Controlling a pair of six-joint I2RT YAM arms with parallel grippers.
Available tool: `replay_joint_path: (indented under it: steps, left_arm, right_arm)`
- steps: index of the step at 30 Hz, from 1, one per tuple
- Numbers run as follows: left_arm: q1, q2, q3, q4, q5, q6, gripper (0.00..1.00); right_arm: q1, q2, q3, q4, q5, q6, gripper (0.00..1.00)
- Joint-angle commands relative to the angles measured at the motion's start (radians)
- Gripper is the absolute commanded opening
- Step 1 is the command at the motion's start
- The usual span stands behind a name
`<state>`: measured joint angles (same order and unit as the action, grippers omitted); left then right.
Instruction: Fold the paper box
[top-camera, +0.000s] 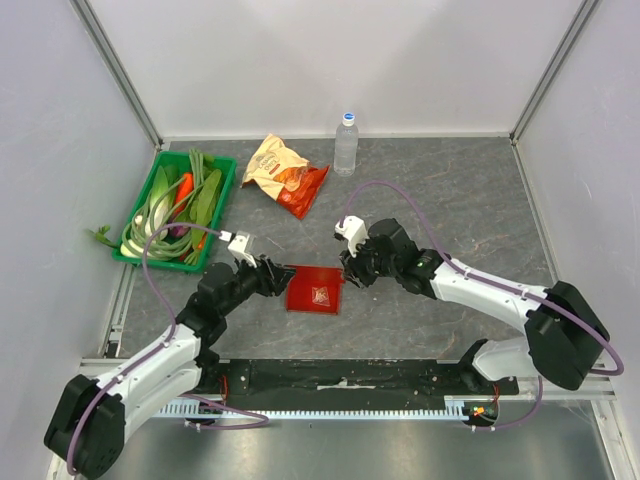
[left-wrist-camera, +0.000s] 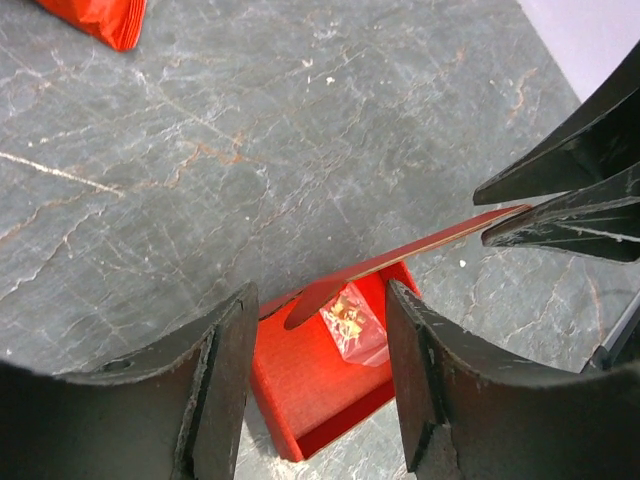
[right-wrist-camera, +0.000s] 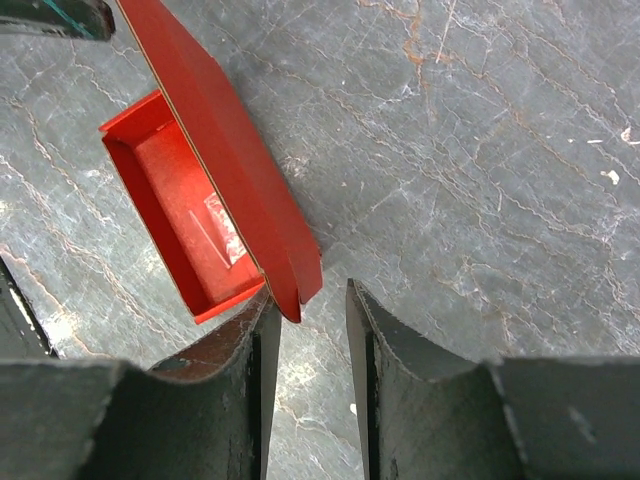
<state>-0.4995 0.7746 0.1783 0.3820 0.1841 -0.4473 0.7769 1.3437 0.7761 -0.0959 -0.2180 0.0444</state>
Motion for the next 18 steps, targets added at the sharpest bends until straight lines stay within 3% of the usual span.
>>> replay_joint_path:
  steps: [1,10,18]
  left_arm:
    - [-0.004,0.015,0.012,-0.026,0.003,-0.010,0.60]
    - [-0.037,0.040,0.027,-0.058,-0.018,-0.025,0.50]
    - [-0.066,0.032,0.023,-0.072,-0.031,-0.033,0.43]
  right_arm:
    - [0.001,0.014,-0.003,0.055,-0.037,0.012,0.39]
    - [0.001,0.032,0.005,0.055,-0.038,0.014,0.34]
    - [0.001,0.003,-0.011,0.045,0.032,0.014,0.13]
